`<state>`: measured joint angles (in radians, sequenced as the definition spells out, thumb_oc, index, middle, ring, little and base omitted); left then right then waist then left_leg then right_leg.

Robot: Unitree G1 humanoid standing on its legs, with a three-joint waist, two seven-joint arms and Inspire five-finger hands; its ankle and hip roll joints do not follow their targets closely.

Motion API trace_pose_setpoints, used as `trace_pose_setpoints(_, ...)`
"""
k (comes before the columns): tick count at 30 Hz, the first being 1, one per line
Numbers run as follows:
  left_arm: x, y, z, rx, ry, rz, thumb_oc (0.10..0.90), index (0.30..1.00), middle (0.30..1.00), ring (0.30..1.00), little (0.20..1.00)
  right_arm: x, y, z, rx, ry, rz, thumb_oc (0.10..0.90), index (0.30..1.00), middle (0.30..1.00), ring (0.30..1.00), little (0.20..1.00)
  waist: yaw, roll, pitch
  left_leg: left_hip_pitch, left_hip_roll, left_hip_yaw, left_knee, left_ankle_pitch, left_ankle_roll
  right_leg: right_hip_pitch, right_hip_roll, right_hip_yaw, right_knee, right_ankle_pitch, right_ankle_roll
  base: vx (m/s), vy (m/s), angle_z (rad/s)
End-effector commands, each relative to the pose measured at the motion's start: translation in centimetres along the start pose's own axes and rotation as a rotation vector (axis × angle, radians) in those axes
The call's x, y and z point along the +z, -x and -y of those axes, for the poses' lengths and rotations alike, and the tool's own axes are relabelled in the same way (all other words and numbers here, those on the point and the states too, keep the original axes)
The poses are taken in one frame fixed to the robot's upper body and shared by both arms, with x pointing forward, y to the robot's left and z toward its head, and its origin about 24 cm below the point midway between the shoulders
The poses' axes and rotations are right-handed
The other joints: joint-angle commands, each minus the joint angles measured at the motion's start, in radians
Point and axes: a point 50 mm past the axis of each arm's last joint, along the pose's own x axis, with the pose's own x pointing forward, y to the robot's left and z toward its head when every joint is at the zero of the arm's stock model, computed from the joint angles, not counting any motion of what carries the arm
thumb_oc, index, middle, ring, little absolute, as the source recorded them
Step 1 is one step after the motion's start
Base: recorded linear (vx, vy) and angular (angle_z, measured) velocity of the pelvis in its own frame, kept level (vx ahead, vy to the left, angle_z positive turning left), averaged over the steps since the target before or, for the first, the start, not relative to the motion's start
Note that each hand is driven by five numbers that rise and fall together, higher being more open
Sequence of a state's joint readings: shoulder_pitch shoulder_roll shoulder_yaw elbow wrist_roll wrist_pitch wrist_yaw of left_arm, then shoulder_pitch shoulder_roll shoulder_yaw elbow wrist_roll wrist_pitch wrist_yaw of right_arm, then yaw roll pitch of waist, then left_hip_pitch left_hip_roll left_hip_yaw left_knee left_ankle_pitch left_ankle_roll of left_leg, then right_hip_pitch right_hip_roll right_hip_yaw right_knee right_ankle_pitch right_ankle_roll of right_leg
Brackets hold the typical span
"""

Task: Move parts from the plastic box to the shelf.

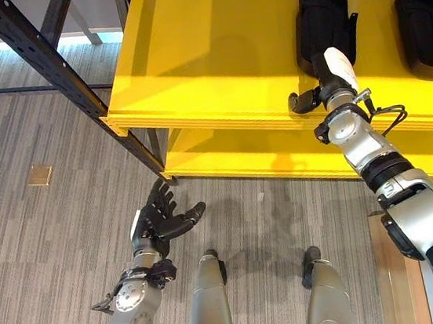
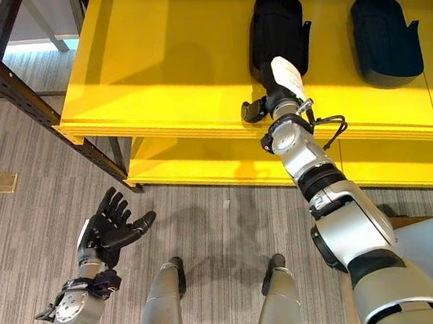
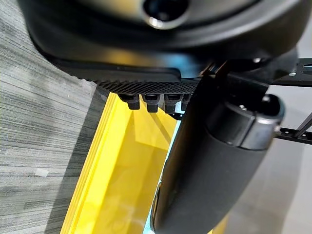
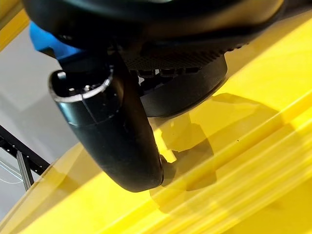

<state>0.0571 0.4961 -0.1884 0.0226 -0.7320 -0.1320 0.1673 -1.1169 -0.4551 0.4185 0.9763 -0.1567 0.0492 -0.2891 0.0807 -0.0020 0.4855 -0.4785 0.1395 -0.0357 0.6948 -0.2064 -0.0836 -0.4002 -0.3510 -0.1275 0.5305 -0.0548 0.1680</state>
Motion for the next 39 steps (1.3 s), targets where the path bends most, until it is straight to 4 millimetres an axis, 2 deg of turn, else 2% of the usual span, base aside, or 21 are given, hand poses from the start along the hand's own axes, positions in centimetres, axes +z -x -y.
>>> trace_pose_setpoints(1, 4.2, -0.2, 0.1, -0.028, -0.019, 0.228, 0.900, 1.000, 1.000, 1.000, 1.000, -3.2, 0.5, 1.1, -0.008, 0.048, -0.095, 0.900, 1.000, 1.000, 1.000, 1.000, -0.005, 0.005, -0.009, 0.027, 0.034, -0.006, -0.081, 0.040, -0.002, 0.023, 0.020, 0.022, 0.092, -0.097, -0.036, 0.00, 0.000, 0.00)
trace_pose_setpoints(39, 4.3, -0.2, -0.2, -0.011, -0.020, 0.236, 0.900, 1.000, 1.000, 1.000, 1.000, -6.0, 1.2, 1.5, -0.008, 0.094, -0.171, 0.900, 1.000, 1.000, 1.000, 1.000, -0.009, 0.006, -0.001, 0.020, 0.037, -0.006, -0.077, 0.042, -0.004, 0.010, 0.024, 0.023, 0.108, -0.103, -0.038, 0.00, 0.000, 0.00)
